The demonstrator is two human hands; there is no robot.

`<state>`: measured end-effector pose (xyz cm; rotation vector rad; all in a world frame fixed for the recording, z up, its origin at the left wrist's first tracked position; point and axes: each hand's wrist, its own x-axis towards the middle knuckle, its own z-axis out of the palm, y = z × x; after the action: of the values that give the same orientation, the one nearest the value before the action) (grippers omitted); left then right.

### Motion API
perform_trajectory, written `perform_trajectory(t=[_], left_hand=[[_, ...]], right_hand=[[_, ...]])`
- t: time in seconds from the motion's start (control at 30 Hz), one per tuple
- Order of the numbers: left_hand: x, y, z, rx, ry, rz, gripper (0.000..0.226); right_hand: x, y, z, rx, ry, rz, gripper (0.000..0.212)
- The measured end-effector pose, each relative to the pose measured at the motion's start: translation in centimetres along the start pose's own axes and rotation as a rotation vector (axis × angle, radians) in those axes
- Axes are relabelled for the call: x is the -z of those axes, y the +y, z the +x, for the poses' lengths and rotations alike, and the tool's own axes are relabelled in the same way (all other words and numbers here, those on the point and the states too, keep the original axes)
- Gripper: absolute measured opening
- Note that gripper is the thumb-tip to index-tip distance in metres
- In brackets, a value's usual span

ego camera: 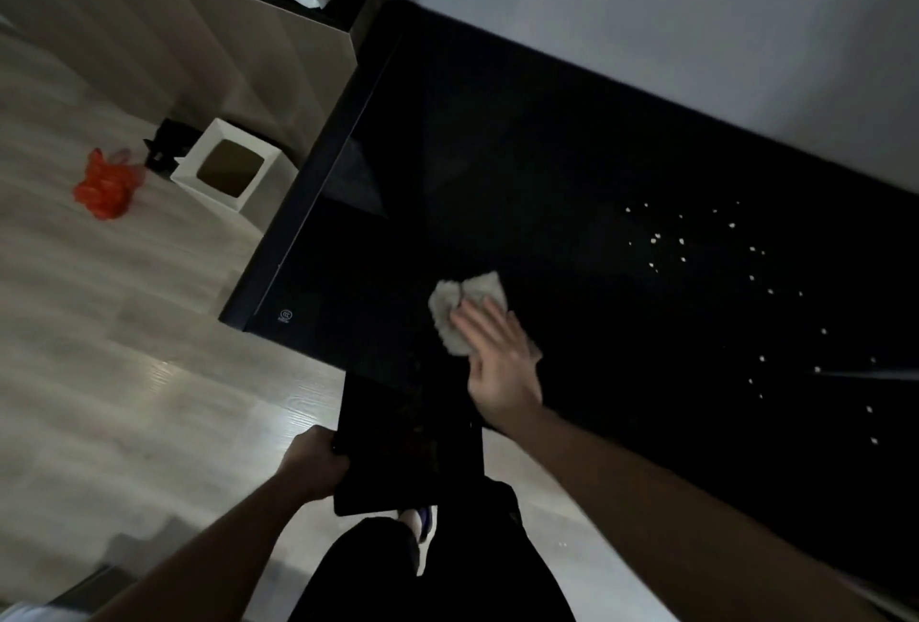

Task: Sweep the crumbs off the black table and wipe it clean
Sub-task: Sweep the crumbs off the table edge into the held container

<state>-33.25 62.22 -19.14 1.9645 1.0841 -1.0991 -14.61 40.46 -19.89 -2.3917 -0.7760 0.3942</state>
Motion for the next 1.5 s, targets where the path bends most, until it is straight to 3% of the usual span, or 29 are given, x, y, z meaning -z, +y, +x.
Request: perform_trajectory(t=[0.2,0.37,0.67,0.9,1.17,1.27,1.5], left_hand=[[-1.9,0.1,-2.5,-0.023,-0.003,0.009,0.019],[-2.8,1.1,-3.6,-0.062,-0.008,0.003,0.018],[-5.1,2.1,-2.8,-0.033,-0.007,-0.152,0.030],[-7.4,4.6,-3.3,0.048,0.050,-0.084,0.020],[-9.9,7.3,-4.5,0.122,0.073,-0.063,0.027],[-10.7,7.8,-4.7,0.125,0.056,-0.066,0.027],[-11.5,8.4,-5.1,0.085,0.009,-0.044,0.016]], right_hand=[[-3.6,-7.3,-11.6,-0.097,-0.117,0.175,0.065],[-0.4,-7.6,-14.1,-0.269,-0.081,0.301,0.065],[13.3,4.8,-8.7,-0.393,0.287,0.279,0.063],[22.0,16.7,-0.4,-0.534,0.369,0.169,0.054],[21.2,24.4,6.2,-0.467,0.141,-0.162,0.061],[19.0,23.4,5.7,-0.398,0.113,-0.242,0.068],[12.6,16.8,-2.4,-0.149,0.074,-0.128,0.064]])
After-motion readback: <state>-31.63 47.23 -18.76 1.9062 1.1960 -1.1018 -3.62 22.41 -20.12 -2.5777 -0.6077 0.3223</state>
